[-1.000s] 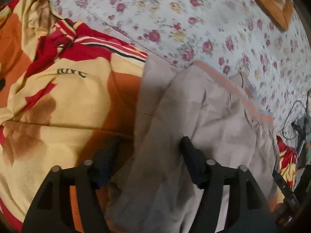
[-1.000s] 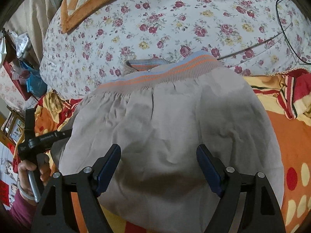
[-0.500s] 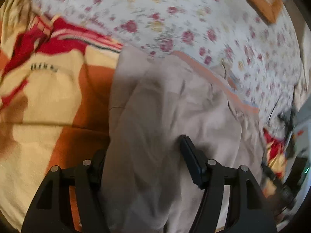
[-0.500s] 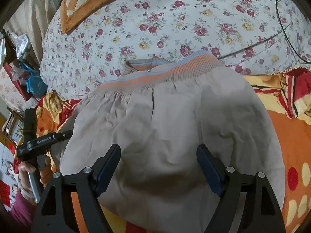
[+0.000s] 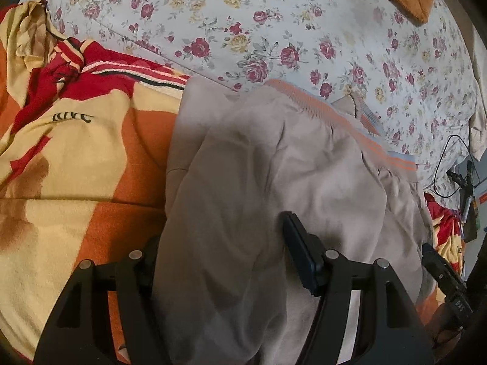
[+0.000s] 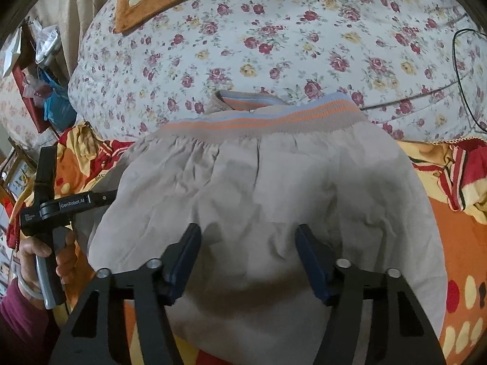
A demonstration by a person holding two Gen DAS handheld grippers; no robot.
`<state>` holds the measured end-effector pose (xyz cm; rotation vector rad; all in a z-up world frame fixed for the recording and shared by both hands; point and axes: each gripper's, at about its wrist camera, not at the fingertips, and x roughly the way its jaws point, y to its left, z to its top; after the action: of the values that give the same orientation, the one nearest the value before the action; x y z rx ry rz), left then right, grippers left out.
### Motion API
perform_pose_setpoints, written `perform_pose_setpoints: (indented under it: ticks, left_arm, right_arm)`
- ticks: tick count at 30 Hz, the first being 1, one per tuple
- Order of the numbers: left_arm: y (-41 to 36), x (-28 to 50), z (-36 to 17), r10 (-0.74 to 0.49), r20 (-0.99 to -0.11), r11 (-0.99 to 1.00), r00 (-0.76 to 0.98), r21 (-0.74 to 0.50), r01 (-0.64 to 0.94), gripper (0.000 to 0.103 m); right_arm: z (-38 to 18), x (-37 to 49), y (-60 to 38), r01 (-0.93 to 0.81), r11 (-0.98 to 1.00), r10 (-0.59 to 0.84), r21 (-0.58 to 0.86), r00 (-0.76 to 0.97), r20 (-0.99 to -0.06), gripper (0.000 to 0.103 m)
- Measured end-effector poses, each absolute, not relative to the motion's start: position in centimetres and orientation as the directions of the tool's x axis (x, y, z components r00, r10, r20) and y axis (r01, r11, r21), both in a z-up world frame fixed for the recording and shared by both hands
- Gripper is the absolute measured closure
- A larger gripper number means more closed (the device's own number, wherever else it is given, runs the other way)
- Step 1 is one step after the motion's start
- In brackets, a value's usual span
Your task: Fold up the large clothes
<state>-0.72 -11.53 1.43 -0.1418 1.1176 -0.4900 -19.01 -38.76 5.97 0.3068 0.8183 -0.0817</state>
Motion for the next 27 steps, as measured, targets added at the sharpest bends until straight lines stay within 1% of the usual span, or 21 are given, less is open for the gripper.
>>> perform_pose_setpoints:
  ticks: [2, 4, 7, 8, 9, 10, 11, 13, 16, 20, 23, 27]
  left_arm:
    - [-11.5, -0.8, 1.4, -0.443, -0.827, 0.887, 0.346, -0.348, 0.305, 0.037]
    - [-11.6, -0.9, 1.4, -0.440, -0.828, 0.888, 0.349, -0.342, 0.307, 0.037]
    - [-11.6, -1.0, 1.3, -0.435, -0.828, 0.890, 0.353, -0.335, 0.310, 0.037]
    - [-11.7, -1.0, 1.4, -0.435, -0.828, 0.890, 0.354, -0.334, 0.311, 0.038]
    - [-11.8, -1.0, 1.4, -0.440, -0.826, 0.886, 0.353, -0.336, 0.319, 0.044]
    - [-11.8, -1.1, 1.5, -0.442, -0.825, 0.884, 0.351, -0.333, 0.329, 0.054]
    - [-12.0, -1.2, 1.7, -0.440, -0.825, 0.882, 0.354, -0.324, 0.341, 0.060]
    - [-12.2, -1.4, 2.1, -0.442, -0.822, 0.878, 0.358, -0.315, 0.361, 0.084]
    - [-12.2, -1.6, 2.8, -0.474, -0.809, 0.862, 0.348, -0.346, 0.371, 0.091]
    - [-11.7, -1.8, 4.1, -0.519, -0.783, 0.840, 0.342, -0.394, 0.373, 0.094]
    - [-11.3, -1.9, 5.4, -0.537, -0.769, 0.834, 0.348, -0.420, 0.358, 0.095]
    - [-12.3, -3.3, 7.9, -0.544, -0.758, 0.820, 0.360, -0.390, 0.418, 0.096]
  right_arm:
    - [6.3, -18.8, -38.1, 0.163, 0.957, 0.058, 0.239, 0.702, -0.710, 0.050]
    - [6.3, -18.3, -37.5, 0.142, 0.961, 0.069, 0.235, 0.703, -0.707, 0.050]
    - [5.1, -17.6, -36.9, 0.143, 0.960, 0.083, 0.242, 0.677, -0.731, 0.050]
    - [4.2, -17.1, -36.9, 0.153, 0.956, 0.093, 0.251, 0.653, -0.752, 0.050]
    - [3.5, -16.8, -36.9, 0.163, 0.954, 0.095, 0.251, 0.632, -0.769, 0.050]
    - [3.0, -16.6, -36.9, 0.171, 0.952, 0.097, 0.255, 0.621, -0.778, 0.050]
    - [2.7, -16.6, -37.0, 0.179, 0.947, 0.102, 0.267, 0.621, -0.777, 0.050]
    - [2.8, -16.6, -37.0, 0.177, 0.948, 0.102, 0.266, 0.620, -0.778, 0.050]
    - [3.2, -16.9, -37.1, 0.178, 0.944, 0.113, 0.278, 0.618, -0.778, 0.050]
    - [4.0, -17.5, -37.9, 0.186, 0.938, 0.118, 0.293, 0.623, -0.773, 0.049]
    - [4.5, -18.1, -38.8, 0.215, 0.932, 0.098, 0.293, 0.629, -0.771, 0.047]
    - [4.8, -18.7, -40.2, 0.268, 0.922, 0.052, 0.281, 0.631, -0.774, 0.047]
